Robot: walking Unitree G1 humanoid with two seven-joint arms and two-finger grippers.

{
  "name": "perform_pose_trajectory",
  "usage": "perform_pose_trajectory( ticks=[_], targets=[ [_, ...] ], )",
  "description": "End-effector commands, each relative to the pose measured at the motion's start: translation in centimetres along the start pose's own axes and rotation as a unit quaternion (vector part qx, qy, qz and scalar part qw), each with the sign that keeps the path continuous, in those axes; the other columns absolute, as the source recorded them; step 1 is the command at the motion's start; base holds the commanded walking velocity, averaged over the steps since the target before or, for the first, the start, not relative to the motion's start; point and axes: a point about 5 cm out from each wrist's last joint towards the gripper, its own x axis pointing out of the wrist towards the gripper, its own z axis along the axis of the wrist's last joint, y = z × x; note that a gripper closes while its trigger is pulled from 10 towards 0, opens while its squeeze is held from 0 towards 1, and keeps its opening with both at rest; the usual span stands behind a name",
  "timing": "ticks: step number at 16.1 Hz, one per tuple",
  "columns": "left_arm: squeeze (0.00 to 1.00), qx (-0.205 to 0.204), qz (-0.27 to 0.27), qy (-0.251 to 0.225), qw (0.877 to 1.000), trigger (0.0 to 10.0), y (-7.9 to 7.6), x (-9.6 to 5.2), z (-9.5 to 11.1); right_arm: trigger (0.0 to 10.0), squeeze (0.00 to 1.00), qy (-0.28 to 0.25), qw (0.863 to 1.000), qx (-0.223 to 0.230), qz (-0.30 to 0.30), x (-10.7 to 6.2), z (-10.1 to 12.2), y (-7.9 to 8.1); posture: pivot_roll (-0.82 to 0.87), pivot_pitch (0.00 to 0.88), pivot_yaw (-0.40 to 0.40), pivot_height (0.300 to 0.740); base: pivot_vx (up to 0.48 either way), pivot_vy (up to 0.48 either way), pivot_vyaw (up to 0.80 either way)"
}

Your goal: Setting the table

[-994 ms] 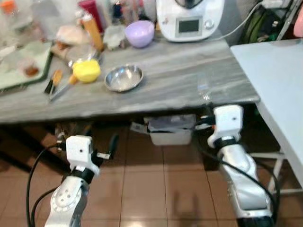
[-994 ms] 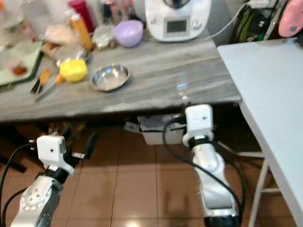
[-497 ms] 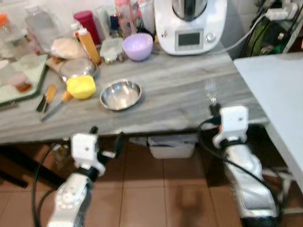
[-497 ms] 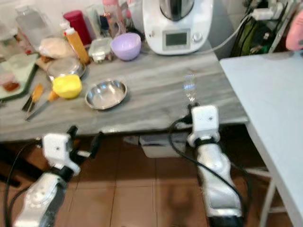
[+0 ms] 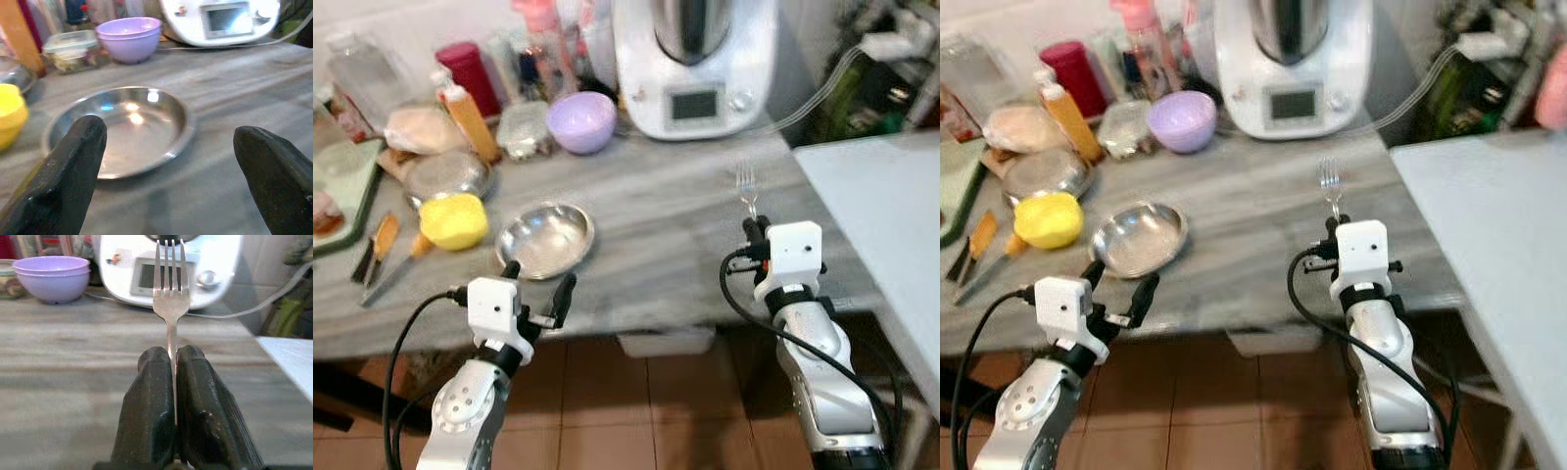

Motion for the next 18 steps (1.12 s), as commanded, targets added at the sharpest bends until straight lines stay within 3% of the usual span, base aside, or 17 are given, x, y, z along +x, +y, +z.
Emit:
perform_pose_trajectory(
  ticks=[1,6,9,13,18],
  targets=[
    [0.0,0.019,0.009,0.007,1.0,10.0,0.9,-0.4,0.0,10.0,0.0,-0.01,1.0,0.009,0.02,0.0,0.4,1.2,-0.16,0.125,0.144,0.74,0.33,0.0,0.0],
    [0.0,0.003,-0.011,0.009,1.0,10.0,0.9,-1.0,0.1,10.0,0.0,-0.004,0.999,0.029,0.032,-0.2,0.3,2.0,-0.15,0.136,0.15,0.74,0.061,0.0,0.0],
    [0.0,0.012,-0.055,0.018,0.998,10.0,1.3,-1.7,0.6,10.0,0.0,-0.008,0.995,0.067,0.066,0.0,1.0,3.5,-0.15,0.149,0.157,0.74,0.0,0.0,0.0],
    [0.0,0.02,-0.096,0.034,0.995,10.0,1.1,-2.6,0.6,10.0,0.0,-0.003,0.993,0.085,0.076,0.3,1.3,4.3,-0.14,0.155,0.158,0.74,0.0,0.0,0.0],
    [0.0,0.027,-0.121,0.054,0.991,10.0,1.0,-3.6,0.5,10.0,0.0,0.074,0.978,0.18,0.075,1.2,0.4,5.6,-0.12,0.171,0.154,0.74,0.0,0.0,0.0]
  ],
)
